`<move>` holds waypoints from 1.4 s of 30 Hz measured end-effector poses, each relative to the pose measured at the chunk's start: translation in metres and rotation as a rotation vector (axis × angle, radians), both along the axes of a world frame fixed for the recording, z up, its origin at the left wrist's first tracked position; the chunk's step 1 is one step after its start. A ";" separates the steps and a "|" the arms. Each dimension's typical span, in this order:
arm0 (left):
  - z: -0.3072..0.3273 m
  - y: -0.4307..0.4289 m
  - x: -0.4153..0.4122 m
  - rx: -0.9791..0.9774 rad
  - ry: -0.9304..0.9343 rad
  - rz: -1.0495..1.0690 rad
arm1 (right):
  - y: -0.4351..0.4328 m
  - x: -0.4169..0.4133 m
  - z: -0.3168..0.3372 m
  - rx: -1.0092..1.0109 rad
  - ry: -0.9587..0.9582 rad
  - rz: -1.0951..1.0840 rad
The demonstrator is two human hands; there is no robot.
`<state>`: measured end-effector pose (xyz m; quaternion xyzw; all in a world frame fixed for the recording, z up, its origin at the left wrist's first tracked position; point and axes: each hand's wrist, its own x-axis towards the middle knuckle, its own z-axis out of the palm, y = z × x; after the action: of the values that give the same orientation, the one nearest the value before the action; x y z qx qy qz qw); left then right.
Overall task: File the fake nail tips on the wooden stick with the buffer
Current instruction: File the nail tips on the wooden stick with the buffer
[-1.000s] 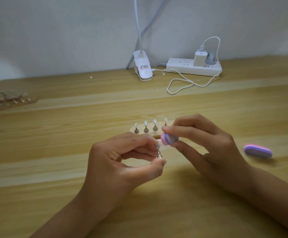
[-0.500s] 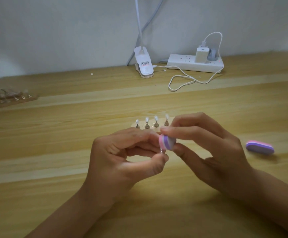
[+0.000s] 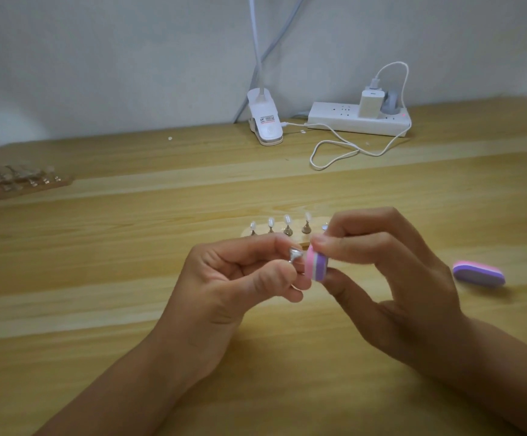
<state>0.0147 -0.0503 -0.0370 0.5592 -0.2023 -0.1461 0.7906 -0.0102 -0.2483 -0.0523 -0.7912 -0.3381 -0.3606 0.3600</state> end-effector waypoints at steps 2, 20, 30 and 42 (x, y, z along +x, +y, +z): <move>0.000 0.000 0.000 -0.001 0.023 -0.012 | -0.001 0.001 -0.002 -0.026 0.012 -0.005; -0.002 0.002 0.003 -0.020 0.129 -0.103 | -0.005 0.004 -0.004 -0.088 -0.044 -0.058; -0.001 0.001 0.001 0.018 0.166 -0.131 | -0.008 0.006 -0.003 -0.058 -0.040 -0.083; -0.001 0.002 0.003 -0.036 0.209 -0.242 | -0.004 -0.001 -0.001 -0.029 -0.087 -0.049</move>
<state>0.0179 -0.0487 -0.0380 0.4980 -0.1877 -0.2940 0.7939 -0.0107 -0.2524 -0.0530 -0.7879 -0.3390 -0.3987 0.3245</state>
